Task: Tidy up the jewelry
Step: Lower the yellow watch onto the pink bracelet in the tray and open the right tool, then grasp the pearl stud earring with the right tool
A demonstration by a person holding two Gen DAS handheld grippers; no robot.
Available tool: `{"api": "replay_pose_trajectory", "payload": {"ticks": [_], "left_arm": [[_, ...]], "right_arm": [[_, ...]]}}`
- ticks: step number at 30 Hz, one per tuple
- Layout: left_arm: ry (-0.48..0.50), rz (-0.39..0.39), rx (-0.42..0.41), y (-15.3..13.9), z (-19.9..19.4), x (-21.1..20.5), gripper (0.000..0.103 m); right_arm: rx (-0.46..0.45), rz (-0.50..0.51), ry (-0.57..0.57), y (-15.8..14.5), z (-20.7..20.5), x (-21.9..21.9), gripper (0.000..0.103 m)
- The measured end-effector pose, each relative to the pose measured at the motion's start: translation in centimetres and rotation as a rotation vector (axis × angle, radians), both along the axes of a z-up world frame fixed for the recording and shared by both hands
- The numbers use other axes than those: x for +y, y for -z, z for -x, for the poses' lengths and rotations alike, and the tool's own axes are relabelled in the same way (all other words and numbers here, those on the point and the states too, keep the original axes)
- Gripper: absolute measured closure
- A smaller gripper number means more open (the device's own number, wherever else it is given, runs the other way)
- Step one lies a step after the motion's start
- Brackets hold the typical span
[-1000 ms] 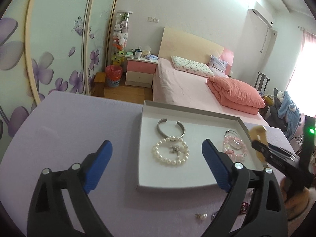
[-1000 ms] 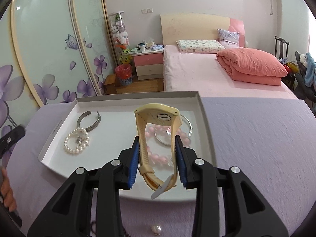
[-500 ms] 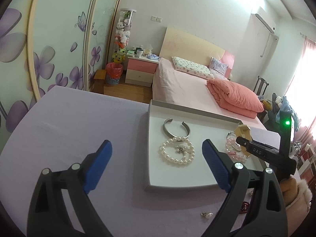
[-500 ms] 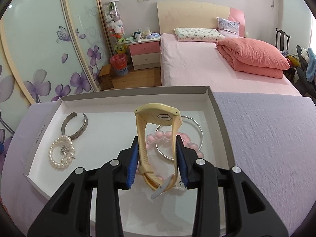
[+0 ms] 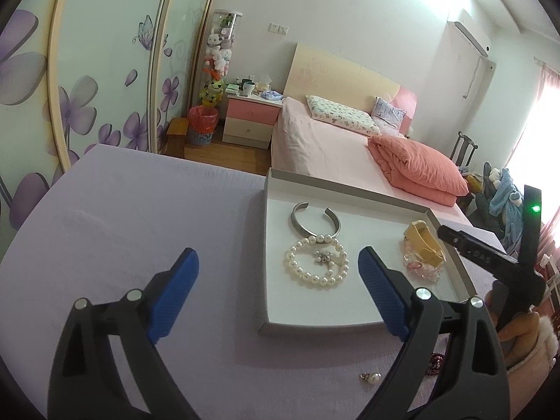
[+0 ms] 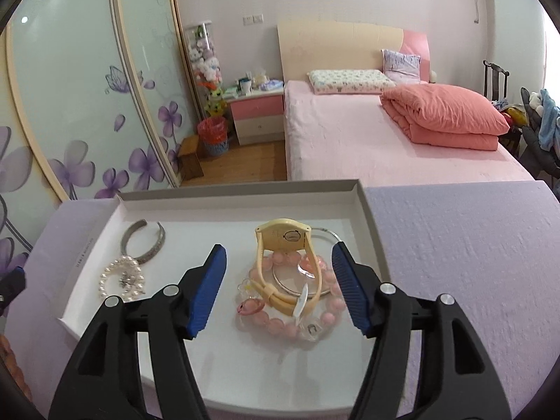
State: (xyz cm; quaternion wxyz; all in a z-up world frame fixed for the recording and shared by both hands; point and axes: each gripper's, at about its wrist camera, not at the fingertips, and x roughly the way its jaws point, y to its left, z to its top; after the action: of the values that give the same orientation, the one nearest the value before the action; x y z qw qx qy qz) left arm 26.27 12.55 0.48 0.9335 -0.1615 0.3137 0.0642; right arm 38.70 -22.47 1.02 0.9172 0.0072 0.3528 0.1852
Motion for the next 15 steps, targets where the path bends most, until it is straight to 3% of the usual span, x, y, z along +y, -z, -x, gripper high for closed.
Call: {"api": "replay_pose_trajectory", "payload": {"ticks": [8,15], "left_arm": [[0.008,-0.010,-0.008,-0.7,1.8,-0.7,0.013],[0.014,-0.039,-0.003,-1.3,4.1,-1.9,0.012]], "right_arm": [[-0.041,-0.034,-0.017,-1.4,3.7,-2.6,0.040],[-0.011,-0.029,-0.036,-0.3,7.3,-4.2,0.046]]}}
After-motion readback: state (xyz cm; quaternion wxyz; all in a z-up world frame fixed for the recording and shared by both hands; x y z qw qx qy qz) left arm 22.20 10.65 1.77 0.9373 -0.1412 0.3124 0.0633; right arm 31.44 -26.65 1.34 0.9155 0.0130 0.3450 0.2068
